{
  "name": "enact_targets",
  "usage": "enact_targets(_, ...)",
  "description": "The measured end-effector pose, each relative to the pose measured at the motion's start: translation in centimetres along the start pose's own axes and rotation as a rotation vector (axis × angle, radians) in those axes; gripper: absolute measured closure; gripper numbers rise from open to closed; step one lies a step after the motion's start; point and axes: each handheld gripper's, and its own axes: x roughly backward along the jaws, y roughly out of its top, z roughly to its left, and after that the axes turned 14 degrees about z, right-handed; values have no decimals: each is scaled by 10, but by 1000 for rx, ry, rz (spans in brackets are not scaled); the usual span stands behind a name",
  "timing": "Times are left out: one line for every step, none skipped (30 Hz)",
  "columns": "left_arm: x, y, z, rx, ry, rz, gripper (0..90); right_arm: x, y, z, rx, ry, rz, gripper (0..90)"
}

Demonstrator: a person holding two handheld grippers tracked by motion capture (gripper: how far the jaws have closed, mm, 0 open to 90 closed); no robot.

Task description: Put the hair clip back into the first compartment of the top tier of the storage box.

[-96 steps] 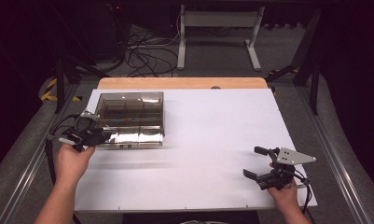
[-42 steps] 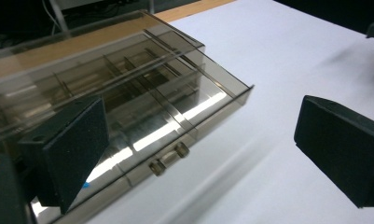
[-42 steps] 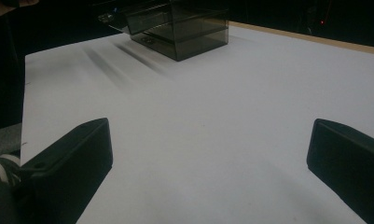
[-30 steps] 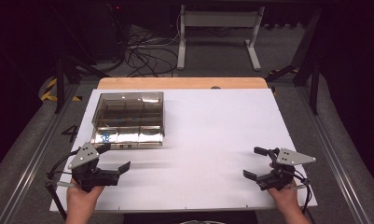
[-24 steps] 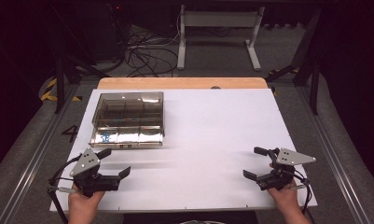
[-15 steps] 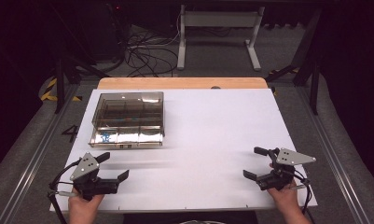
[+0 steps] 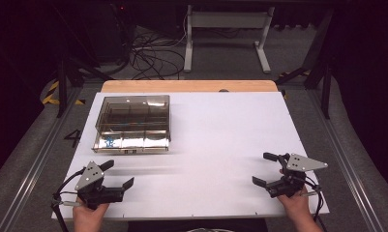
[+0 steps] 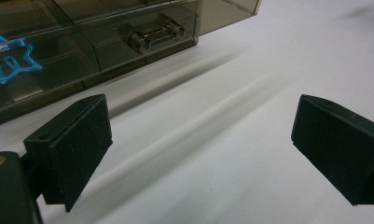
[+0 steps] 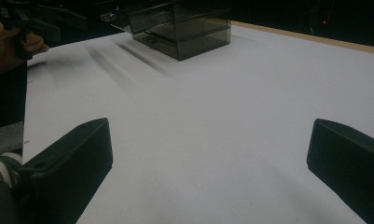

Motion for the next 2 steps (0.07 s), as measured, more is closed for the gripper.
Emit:
enact_targets(0, 0, 0, 2, 1, -2, 57, 0, 0, 0, 0, 0, -1, 6)
enact_targets(-1, 0, 0, 1, 5, -1, 57, 0, 0, 0, 0, 0, -1, 6)
